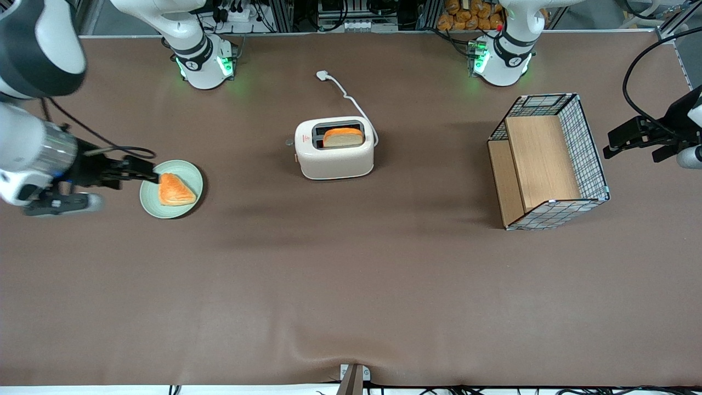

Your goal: Press toaster button with right arm

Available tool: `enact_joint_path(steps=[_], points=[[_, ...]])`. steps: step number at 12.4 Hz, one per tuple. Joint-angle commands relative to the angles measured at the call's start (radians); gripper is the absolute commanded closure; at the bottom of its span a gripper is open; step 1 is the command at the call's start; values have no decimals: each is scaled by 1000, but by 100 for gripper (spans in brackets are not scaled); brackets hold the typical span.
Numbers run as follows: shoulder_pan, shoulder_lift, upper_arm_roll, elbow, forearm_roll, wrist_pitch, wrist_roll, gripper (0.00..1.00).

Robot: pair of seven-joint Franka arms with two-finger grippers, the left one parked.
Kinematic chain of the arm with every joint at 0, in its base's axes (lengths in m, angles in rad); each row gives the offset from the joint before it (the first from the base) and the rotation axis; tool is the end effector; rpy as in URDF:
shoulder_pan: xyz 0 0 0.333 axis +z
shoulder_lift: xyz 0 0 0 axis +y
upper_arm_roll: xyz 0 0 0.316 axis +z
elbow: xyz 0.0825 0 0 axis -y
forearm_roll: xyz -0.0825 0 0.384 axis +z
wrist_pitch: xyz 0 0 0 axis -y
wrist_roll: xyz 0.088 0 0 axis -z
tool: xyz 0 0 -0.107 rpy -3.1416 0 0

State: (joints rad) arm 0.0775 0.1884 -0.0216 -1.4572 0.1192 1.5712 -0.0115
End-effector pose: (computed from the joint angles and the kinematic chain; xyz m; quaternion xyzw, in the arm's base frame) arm 0.6074 0.0479 0.5690 -0.9972 -0.0315 0.0384 0.0567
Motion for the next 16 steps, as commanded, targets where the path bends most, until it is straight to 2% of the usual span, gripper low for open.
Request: enact_joint_path(steps=[1, 6, 9, 11, 16], points=[[-27, 2, 20, 83, -90, -34, 27, 0], [-81, -148, 25, 60, -84, -97, 88, 0], [-81, -283, 23, -78, -104, -60, 120, 0], [-84, -288, 20, -80, -131, -50, 120, 0], [-97, -244, 19, -34, -133, -46, 108, 0]])
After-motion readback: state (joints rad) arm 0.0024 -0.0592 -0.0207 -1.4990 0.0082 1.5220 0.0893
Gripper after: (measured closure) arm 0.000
